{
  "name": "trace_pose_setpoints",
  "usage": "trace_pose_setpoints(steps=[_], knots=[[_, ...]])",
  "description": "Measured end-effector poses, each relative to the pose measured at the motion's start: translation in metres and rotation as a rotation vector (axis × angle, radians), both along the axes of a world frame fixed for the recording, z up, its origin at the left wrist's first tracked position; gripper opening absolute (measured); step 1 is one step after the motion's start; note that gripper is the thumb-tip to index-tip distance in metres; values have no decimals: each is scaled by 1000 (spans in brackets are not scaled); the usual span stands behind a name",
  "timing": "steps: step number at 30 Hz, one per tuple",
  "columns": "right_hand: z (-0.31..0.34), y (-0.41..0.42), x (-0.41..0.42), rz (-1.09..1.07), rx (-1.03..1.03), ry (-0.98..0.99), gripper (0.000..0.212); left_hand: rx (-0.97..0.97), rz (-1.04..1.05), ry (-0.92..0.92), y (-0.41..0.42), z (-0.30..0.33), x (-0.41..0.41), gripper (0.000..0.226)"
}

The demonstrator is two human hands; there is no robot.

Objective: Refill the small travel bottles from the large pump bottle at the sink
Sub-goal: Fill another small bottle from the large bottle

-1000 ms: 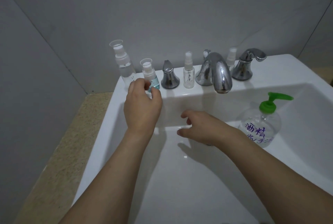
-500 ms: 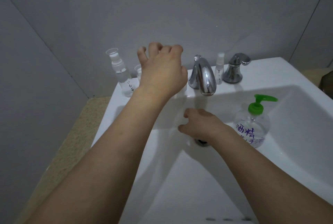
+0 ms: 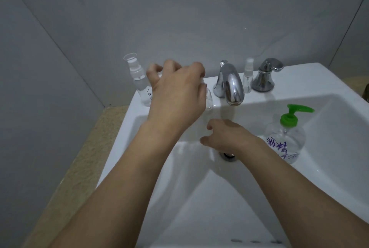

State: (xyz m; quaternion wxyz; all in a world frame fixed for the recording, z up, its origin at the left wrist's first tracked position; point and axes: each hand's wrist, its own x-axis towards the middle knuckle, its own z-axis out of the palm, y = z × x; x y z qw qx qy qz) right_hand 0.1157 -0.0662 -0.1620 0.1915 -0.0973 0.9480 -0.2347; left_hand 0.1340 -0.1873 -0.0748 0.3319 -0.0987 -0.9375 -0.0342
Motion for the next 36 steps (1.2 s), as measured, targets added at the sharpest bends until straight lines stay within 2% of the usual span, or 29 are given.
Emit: trace_pose_setpoints(steps=[3, 6, 8, 12, 15, 17, 22, 27, 29, 32, 34, 36], knots=[[1, 1, 0, 15, 4, -20, 50, 81, -9, 79, -10, -15, 28, 11], [-1, 1, -2, 25, -10, -33, 48, 150, -19, 50, -24, -37, 35, 14], [-3, 0, -4, 44, -33, -39, 45, 211, -42, -39, -32, -52, 33, 15], [-10, -6, -5, 114, -101, -36, 35, 605, -119, -332, -40, -73, 28, 9], [-14, -8, -5, 114, -130, -49, 28, 756, -131, -469, -50, -81, 18, 8], [-15, -7, -5, 122, -136, -79, 27, 770, -172, -556, -55, -83, 13, 11], [-15, -5, -6, 145, -95, -54, 28, 626, -259, -680, -57, -89, 12, 15], [-17, -4, -6, 161, -70, -43, 27, 623, -184, -753, -59, -88, 9, 4], [-18, -5, -7, 165, -63, -15, 28, 590, -104, -768, -58, -87, 9, 29], [-17, -5, -7, 150, -72, 42, 27, 693, -17, -788, -58, -84, 10, 56], [-18, -4, -8, 147, -67, 41, 27, 793, -36, -794, -60, -84, 10, 51], [-20, -2, -9, 142, -44, 24, 26, 813, -119, -787, -60, -85, 10, 27]])
